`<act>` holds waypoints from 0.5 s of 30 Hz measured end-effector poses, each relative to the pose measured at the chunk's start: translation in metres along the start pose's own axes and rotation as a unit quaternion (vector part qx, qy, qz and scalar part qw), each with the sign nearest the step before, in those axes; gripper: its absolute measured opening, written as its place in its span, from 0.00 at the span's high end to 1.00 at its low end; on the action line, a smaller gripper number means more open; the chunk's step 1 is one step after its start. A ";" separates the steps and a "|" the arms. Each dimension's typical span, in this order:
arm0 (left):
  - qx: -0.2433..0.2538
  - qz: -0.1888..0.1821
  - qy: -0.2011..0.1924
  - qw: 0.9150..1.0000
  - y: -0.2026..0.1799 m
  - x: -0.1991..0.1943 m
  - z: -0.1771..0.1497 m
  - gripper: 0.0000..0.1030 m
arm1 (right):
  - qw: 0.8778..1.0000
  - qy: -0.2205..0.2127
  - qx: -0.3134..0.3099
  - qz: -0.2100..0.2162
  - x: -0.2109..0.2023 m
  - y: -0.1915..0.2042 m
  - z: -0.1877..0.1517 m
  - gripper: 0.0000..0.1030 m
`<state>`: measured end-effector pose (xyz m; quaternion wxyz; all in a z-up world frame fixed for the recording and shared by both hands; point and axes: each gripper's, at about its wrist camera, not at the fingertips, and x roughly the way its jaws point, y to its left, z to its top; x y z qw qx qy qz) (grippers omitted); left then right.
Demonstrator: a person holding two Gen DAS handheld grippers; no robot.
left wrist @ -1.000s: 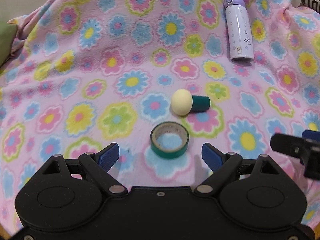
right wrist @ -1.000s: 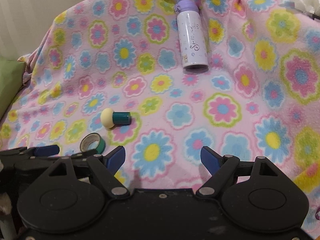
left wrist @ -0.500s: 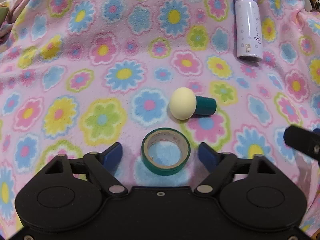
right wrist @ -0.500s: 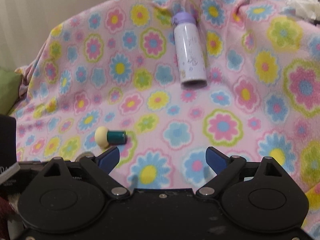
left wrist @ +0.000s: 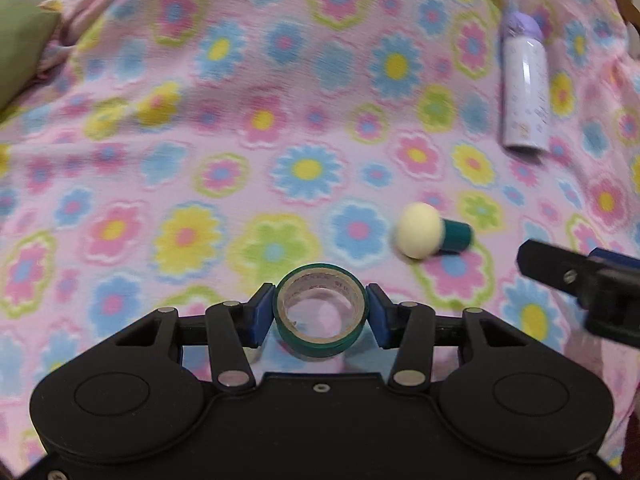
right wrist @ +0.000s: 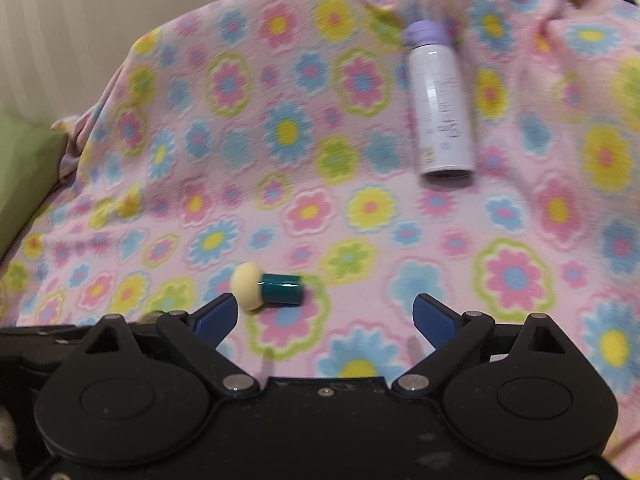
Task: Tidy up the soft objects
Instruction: 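Close the left tool on the green tape roll while the right tool approaches the mushroom sponge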
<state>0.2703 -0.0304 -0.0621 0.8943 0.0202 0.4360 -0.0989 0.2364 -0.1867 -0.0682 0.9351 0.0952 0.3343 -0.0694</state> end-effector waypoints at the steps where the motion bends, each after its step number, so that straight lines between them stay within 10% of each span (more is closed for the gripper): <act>1: -0.004 0.006 0.001 1.000 0.004 -0.001 0.001 0.54 | 1.000 0.004 -0.007 0.004 0.004 0.005 0.001 0.10; 15: -0.016 0.037 -0.004 0.999 0.029 -0.015 -0.011 0.53 | 0.997 0.055 -0.045 0.008 0.078 0.051 0.017 0.19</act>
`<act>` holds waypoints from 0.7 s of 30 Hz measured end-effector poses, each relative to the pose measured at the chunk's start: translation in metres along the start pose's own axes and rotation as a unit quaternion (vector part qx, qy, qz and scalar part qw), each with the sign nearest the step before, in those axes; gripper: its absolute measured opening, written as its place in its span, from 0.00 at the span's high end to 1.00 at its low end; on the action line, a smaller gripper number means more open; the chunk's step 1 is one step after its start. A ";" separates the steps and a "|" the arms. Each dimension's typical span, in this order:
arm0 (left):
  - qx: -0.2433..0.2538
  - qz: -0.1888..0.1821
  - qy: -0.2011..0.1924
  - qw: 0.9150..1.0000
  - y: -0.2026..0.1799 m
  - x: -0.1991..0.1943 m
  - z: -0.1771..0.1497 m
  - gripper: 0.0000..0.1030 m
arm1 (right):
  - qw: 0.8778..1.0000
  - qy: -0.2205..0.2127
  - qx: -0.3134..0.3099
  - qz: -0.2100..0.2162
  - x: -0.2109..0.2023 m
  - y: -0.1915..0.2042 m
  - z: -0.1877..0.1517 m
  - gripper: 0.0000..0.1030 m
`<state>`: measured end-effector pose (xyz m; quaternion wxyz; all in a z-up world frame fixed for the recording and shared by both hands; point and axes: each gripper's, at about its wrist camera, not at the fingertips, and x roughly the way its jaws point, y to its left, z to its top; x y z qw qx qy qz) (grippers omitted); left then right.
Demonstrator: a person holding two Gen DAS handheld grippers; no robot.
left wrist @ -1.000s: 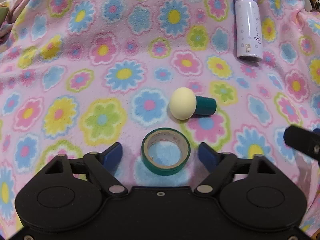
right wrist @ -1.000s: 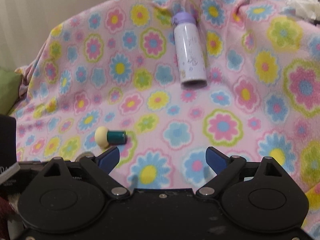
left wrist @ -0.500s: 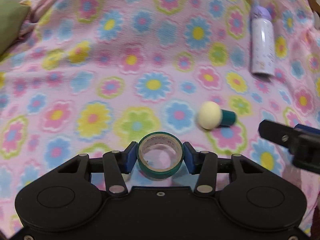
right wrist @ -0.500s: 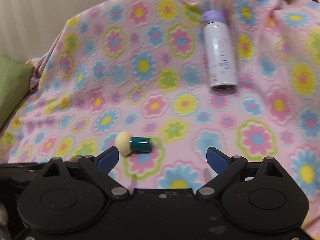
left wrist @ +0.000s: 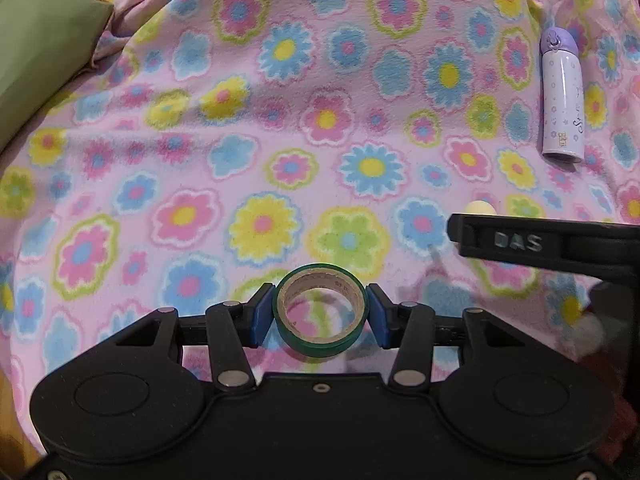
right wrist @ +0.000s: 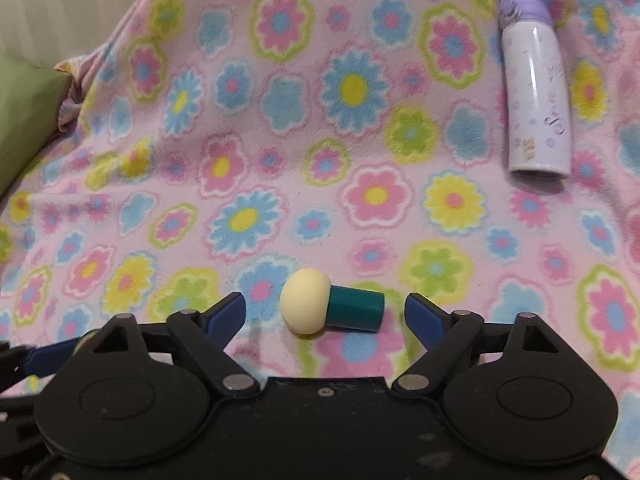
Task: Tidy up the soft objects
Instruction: 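Close the left tool on the green tape roll while the right tool approaches the mushroom sponge, then close the right tool on the cream-and-teal mushroom sponge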
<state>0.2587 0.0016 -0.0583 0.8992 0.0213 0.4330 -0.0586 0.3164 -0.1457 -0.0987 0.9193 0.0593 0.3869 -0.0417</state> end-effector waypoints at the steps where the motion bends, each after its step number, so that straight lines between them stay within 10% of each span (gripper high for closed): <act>1: -0.002 0.000 0.001 1.000 0.001 -0.001 -0.001 0.53 | 1.000 0.004 0.004 -0.003 0.004 0.000 0.000 0.21; 7: -0.003 0.002 -0.006 1.000 0.002 -0.007 -0.003 0.53 | 1.000 0.016 0.014 -0.007 0.013 -0.003 -0.001 0.44; 21: -0.004 -0.003 -0.040 0.999 -0.007 -0.064 -0.009 0.53 | 0.998 -0.038 0.041 0.030 -0.078 -0.021 -0.009 0.44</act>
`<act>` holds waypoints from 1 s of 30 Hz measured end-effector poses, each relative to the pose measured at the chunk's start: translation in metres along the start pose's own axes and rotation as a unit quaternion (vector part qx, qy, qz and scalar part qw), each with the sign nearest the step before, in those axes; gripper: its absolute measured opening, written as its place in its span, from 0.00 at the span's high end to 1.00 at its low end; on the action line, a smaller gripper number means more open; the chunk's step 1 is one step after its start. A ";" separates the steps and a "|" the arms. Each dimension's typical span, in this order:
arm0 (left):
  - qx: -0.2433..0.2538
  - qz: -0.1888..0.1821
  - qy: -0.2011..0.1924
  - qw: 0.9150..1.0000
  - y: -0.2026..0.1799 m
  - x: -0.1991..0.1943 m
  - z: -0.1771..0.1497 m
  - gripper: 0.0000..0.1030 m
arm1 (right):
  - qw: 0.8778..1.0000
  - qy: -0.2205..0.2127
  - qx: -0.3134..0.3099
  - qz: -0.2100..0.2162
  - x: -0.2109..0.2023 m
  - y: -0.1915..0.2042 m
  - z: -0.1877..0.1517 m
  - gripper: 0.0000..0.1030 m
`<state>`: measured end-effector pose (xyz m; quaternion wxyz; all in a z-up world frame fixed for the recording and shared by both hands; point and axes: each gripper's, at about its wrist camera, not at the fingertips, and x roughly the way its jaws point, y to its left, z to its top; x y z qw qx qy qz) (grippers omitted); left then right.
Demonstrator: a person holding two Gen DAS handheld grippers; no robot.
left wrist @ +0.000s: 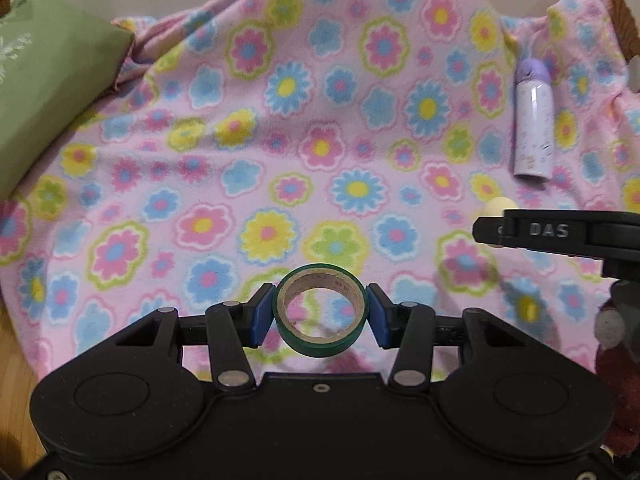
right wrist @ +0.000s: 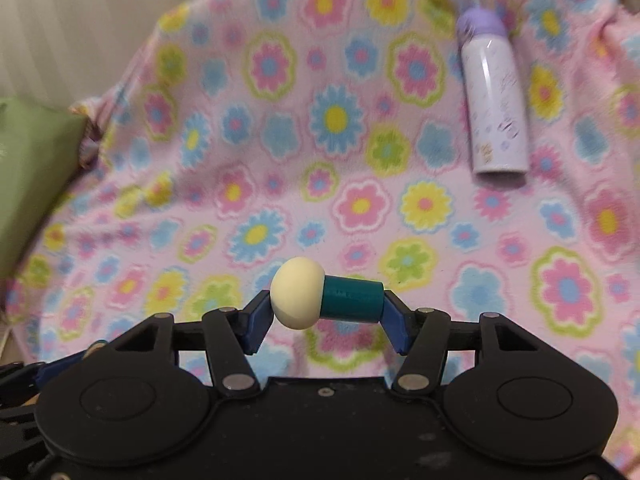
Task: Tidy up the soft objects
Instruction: 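Close the right tool on the cream-and-teal mushroom sponge, then carry the green tape roll and mushroom sponge with both tools over the basket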
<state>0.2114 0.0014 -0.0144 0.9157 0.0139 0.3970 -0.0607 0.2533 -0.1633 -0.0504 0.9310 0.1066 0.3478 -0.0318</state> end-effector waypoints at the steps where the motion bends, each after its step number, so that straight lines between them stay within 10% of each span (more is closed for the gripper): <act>1: 0.002 0.001 -0.005 1.000 -0.002 -0.007 -0.001 0.53 | 1.000 -0.009 0.000 0.004 -0.013 0.000 -0.002 0.44; 15: 0.011 0.007 -0.043 0.999 -0.024 -0.093 -0.039 0.54 | 0.994 -0.100 -0.007 0.042 -0.170 0.002 -0.067 0.44; 30: -0.012 0.004 -0.052 0.999 -0.029 -0.138 -0.097 0.53 | 0.995 -0.098 -0.003 0.034 -0.231 -0.005 -0.153 0.44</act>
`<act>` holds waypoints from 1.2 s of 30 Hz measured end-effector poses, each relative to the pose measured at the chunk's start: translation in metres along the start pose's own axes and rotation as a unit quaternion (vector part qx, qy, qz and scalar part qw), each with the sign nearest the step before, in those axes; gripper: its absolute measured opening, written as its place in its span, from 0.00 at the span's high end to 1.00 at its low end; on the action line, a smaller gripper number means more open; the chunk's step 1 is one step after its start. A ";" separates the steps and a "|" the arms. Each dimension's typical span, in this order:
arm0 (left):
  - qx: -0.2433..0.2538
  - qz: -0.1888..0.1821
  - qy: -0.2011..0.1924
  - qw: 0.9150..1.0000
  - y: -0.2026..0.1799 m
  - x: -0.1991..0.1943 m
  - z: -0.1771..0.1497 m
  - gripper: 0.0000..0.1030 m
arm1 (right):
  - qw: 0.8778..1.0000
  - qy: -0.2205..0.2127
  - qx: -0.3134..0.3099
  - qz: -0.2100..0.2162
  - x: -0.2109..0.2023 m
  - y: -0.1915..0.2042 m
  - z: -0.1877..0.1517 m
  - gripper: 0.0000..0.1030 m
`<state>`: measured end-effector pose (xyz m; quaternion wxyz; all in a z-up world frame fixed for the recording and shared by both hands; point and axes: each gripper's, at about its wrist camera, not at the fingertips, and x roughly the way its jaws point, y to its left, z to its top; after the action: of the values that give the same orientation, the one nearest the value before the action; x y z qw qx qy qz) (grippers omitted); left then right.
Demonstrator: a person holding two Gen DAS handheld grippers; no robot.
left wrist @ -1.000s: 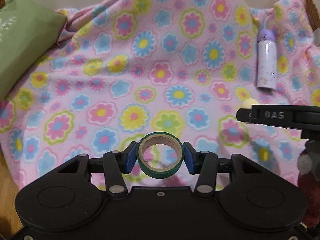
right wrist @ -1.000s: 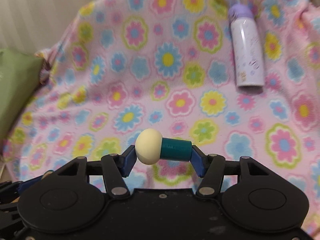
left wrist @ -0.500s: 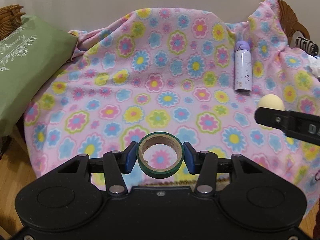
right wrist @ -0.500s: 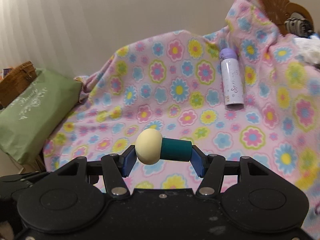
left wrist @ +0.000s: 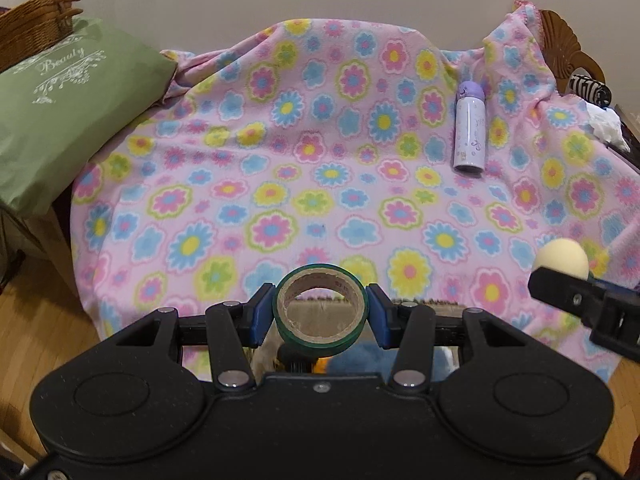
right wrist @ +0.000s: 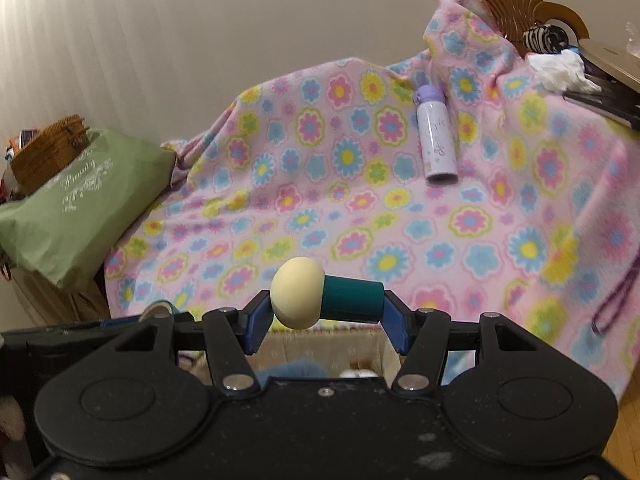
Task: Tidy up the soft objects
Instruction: 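Carry the green tape roll and mushroom sponge with both tools over the basket, then open the right tool to drop the sponge while the left tool releases the tape roll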
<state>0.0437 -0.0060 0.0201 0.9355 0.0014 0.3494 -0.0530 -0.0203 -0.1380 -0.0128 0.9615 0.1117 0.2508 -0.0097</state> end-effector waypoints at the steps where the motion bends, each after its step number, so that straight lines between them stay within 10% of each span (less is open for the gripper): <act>1: 0.000 -0.001 0.002 1.000 0.000 -0.001 -0.003 0.54 | 1.000 0.004 -0.002 -0.002 -0.003 0.000 -0.005 0.44; 28: 0.003 0.011 0.057 0.998 -0.004 0.019 -0.027 0.53 | 0.996 0.087 0.006 -0.001 0.007 -0.007 -0.033 0.43; 36: 0.005 0.012 0.050 0.999 -0.005 0.017 -0.025 0.39 | 0.997 0.080 -0.003 -0.003 0.005 -0.006 -0.031 0.40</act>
<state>0.0397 -0.0116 -0.0102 0.9173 0.0134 0.3956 -0.0431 -0.0313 -0.1368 -0.0427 0.9388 0.1081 0.3271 -0.0025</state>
